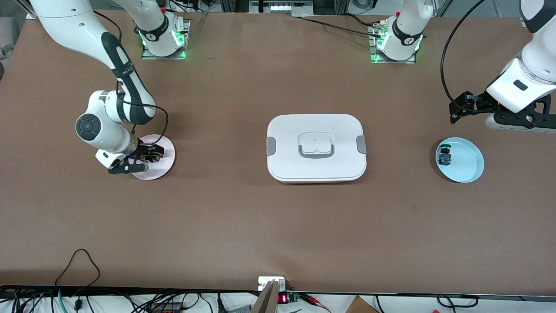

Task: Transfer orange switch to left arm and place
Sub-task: 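Close the right gripper on the orange switch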

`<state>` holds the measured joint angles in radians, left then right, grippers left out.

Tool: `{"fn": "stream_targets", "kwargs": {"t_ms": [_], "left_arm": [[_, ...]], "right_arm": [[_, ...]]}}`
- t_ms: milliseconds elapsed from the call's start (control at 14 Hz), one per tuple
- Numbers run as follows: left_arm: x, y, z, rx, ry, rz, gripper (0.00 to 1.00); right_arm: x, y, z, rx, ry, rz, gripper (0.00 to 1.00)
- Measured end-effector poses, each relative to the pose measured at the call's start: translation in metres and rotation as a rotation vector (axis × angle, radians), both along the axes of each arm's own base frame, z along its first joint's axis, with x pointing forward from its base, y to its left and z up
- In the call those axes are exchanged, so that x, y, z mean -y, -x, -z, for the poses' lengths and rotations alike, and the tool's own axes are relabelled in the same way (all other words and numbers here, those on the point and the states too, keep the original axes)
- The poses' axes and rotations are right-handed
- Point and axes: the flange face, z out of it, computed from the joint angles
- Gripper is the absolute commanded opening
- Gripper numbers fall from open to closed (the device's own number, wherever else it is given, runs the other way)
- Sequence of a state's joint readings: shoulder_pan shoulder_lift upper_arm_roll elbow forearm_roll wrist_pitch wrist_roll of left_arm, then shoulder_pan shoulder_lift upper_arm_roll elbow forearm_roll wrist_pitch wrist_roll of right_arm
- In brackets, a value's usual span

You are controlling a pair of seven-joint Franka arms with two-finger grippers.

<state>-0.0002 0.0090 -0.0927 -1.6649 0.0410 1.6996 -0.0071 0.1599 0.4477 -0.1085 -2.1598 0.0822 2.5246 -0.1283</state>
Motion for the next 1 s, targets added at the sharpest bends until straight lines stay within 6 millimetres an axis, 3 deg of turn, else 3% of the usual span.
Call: {"fn": "stream_targets", "kwargs": {"t_ms": [143,286,500,643,1000], "left_arm": [[0.0,0.0,0.0,0.0,0.0,0.0,1.0],[0.0,0.0,0.0,0.0,0.0,0.0,1.0],[0.0,0.0,0.0,0.0,0.0,0.0,1.0],[0.0,0.0,0.0,0.0,0.0,0.0,1.0],[0.0,0.0,0.0,0.0,0.0,0.0,1.0]], "right_arm": [[0.003,0.0,0.001,-0.002,-0.003,-0.027,0.32],[0.004,-0.001,0.0,0.0,-0.004,-0.032,0.18],[0.003,-0.002,-0.001,0.003,-0.005,-0.04,0.08],[0.002,-0.005,-0.006,0.011,-0.007,-0.048,0.08],[-0.003,-0.019,-0.038,0.045,-0.021,-0.142,0.0]]}}
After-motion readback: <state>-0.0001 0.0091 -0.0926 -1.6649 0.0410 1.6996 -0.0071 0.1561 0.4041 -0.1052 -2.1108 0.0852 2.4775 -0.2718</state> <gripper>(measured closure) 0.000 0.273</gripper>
